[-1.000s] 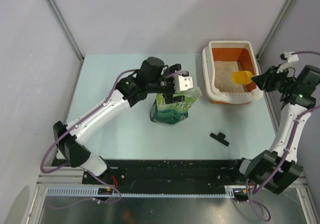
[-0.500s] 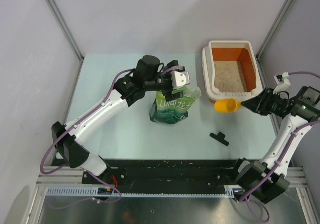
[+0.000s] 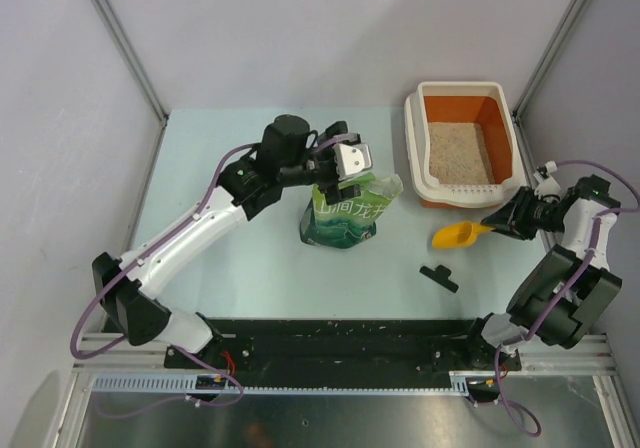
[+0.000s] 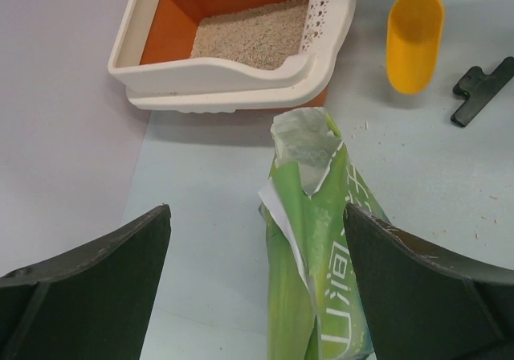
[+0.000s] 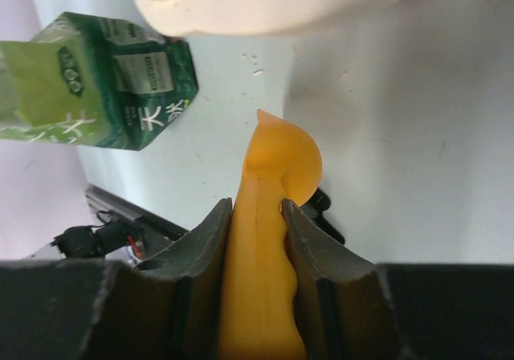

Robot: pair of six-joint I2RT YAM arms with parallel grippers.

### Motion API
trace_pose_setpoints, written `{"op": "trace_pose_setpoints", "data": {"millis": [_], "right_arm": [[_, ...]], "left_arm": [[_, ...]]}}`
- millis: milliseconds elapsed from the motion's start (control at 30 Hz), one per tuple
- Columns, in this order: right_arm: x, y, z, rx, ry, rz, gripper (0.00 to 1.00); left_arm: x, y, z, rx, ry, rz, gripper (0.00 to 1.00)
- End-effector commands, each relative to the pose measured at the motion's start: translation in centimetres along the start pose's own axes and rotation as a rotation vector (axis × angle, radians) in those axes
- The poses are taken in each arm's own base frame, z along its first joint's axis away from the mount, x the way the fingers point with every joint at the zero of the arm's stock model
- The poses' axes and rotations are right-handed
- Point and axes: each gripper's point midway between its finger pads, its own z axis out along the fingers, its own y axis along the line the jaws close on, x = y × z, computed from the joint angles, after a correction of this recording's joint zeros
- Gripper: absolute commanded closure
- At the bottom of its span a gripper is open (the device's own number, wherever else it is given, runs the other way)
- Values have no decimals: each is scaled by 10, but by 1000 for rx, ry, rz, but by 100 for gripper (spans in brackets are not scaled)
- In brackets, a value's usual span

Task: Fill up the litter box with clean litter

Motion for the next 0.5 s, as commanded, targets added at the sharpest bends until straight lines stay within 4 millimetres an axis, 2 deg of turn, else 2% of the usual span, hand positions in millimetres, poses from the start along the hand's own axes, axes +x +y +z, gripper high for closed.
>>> {"op": "trace_pose_setpoints", "data": {"millis": [0, 167, 333, 367, 433, 467], "right_arm": [[-8, -23, 17, 106, 12, -24, 97], [-4, -45, 32, 122, 54, 40, 89], [-2, -64, 26, 210, 59, 102, 76], [-3, -65, 21, 233, 52, 103, 66], [-5, -69, 12, 285, 41, 85, 60], [-1, -67, 9, 292, 50, 80, 52]], "left_arm": [[-12, 8, -19, -61, -35, 0, 7], [-6, 7, -20, -67, -20, 4, 7], [-3, 9, -20, -74, -9, 3, 7], [-2, 9, -21, -76, -9, 3, 7], [-1, 10, -23, -82, -5, -2, 7], [0, 12, -24, -89, -4, -6, 6]]}}
